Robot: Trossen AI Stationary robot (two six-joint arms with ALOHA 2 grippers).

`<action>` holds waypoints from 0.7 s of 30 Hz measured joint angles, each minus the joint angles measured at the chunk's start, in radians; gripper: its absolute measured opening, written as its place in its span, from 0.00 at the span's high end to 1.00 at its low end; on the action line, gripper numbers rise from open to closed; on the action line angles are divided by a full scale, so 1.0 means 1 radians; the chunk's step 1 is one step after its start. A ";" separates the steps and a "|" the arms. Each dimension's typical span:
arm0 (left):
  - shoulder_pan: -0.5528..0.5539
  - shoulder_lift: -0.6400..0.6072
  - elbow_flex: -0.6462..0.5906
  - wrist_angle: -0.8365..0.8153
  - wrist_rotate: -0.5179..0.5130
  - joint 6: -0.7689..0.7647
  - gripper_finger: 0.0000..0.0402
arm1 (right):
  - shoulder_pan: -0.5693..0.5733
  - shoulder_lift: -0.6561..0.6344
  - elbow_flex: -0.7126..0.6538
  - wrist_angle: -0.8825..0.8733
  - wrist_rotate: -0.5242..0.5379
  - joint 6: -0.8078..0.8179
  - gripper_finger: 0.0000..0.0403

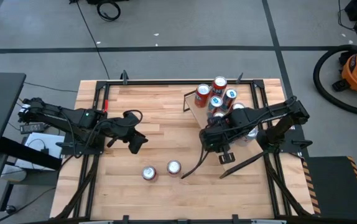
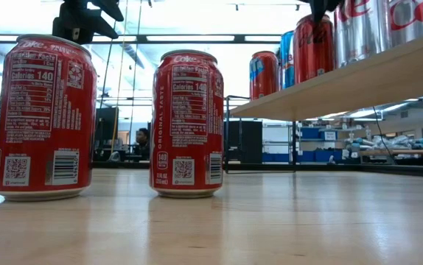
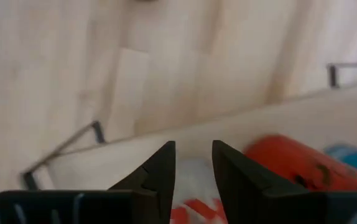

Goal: Place canned beverage on shelf
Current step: Adjust the white soda can on the shelf

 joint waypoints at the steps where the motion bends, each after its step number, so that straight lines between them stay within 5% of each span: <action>1: 0.000 0.000 0.000 0.000 0.000 0.001 0.64 | 0.007 -0.001 0.000 0.011 -0.025 -0.001 0.72; 10: 0.000 0.000 0.000 0.000 0.002 0.033 0.64 | 0.139 -0.030 0.000 -0.053 -0.143 0.100 0.72; 21: 0.000 0.000 0.000 0.000 -0.016 0.053 0.64 | 0.283 -0.228 -0.065 -0.079 -0.032 0.426 0.72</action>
